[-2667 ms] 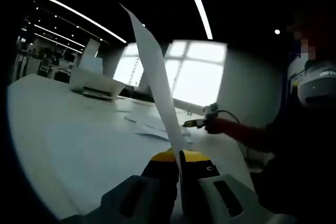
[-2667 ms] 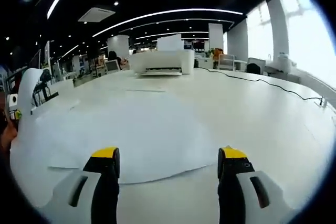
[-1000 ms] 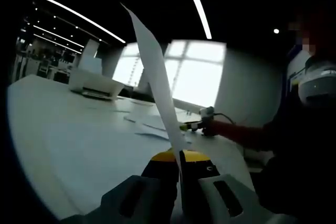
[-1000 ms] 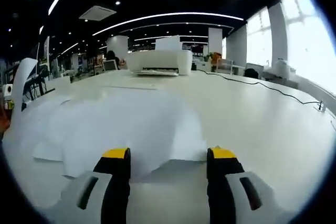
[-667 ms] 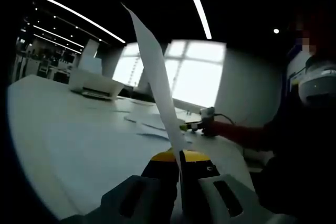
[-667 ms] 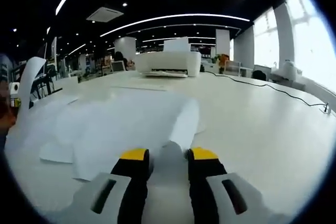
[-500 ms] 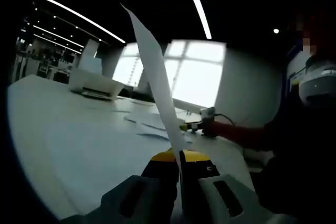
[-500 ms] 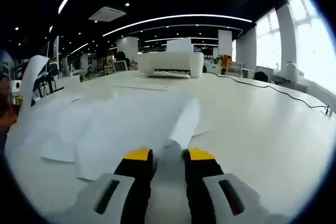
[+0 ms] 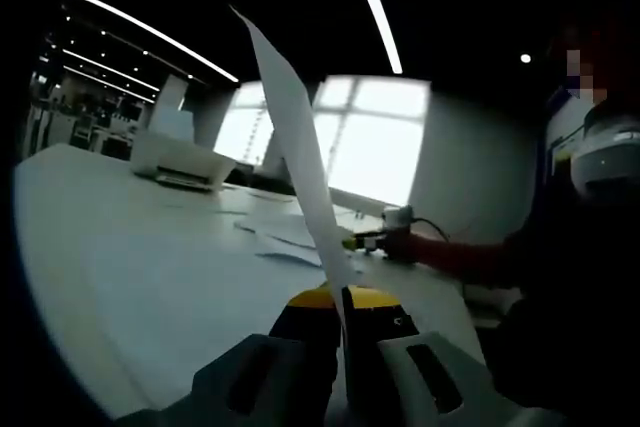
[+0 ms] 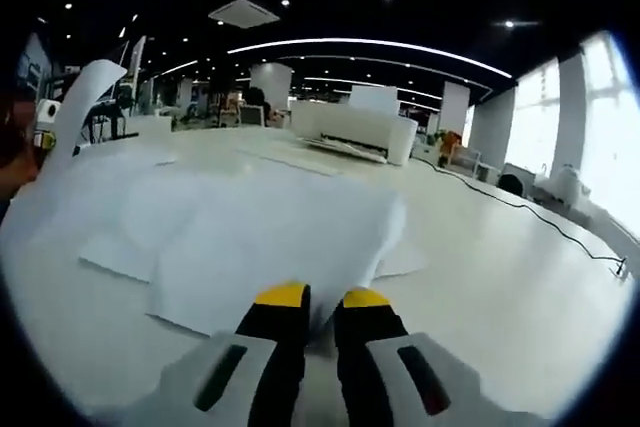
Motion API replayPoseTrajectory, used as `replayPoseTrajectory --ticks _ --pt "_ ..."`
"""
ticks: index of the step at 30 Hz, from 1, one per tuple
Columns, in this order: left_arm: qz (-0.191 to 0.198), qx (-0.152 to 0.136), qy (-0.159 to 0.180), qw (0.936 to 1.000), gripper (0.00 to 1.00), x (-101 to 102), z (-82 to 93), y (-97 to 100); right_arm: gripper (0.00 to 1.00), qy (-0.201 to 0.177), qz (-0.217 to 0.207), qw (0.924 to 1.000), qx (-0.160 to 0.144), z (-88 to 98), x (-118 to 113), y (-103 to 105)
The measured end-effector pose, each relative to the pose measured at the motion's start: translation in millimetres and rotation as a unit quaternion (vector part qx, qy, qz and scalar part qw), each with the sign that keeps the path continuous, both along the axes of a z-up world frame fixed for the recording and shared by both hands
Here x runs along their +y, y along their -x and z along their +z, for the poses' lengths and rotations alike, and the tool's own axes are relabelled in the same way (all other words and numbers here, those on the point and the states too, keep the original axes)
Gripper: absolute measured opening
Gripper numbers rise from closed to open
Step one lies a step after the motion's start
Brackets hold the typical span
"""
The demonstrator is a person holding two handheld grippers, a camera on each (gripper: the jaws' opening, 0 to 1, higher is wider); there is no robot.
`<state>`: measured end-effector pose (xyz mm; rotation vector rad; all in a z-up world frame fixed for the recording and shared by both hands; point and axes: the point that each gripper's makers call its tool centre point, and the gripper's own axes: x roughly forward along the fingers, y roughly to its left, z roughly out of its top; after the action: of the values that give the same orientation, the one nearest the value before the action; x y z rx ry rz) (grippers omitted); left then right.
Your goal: Organize the stack of printing papers by aligning and flattening the scattered papers on the table
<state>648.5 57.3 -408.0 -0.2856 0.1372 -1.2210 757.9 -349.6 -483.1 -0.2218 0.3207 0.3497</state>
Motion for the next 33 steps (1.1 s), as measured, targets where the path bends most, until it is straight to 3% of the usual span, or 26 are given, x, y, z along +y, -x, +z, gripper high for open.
replayPoseTrajectory --ticks 2,4,6,8,13,21,26,33 --pt "0.0 0.0 0.0 1.0 0.06 -5.1 1.0 4.6 0.06 0.02 0.003 0.9997 -0.011 1.5 -0.6 -1.4" --pt "0.0 -0.001 -0.001 1.0 0.06 -7.5 1.5 7.4 0.06 0.071 0.012 0.9967 -0.037 4.0 -2.6 -2.3" --pt "0.0 -0.001 -0.001 1.0 0.06 -8.2 1.9 9.2 0.05 0.148 0.038 0.9861 -0.064 6.2 3.6 0.1" --pt "0.0 -0.001 -0.001 1.0 0.06 -8.7 2.2 10.7 0.04 0.173 0.054 0.9806 -0.074 5.9 10.6 1.3" --pt "0.0 -0.002 -0.001 1.0 0.06 -9.9 3.1 14.5 0.01 0.163 0.049 0.9808 -0.095 17.6 12.8 5.8" --pt "-0.001 -0.002 0.0 1.0 0.06 -8.1 2.8 10.7 0.0 0.119 0.014 0.9823 -0.144 48.2 -3.8 6.3" --pt "0.0 -0.003 -0.001 1.0 0.06 -7.2 2.5 10.5 0.0 0.097 0.017 0.9828 -0.156 62.6 -2.6 8.0" --pt "0.002 -0.004 -0.002 1.0 0.06 -7.1 2.4 10.1 0.0 0.048 0.027 0.9809 -0.187 100.7 7.2 13.1"
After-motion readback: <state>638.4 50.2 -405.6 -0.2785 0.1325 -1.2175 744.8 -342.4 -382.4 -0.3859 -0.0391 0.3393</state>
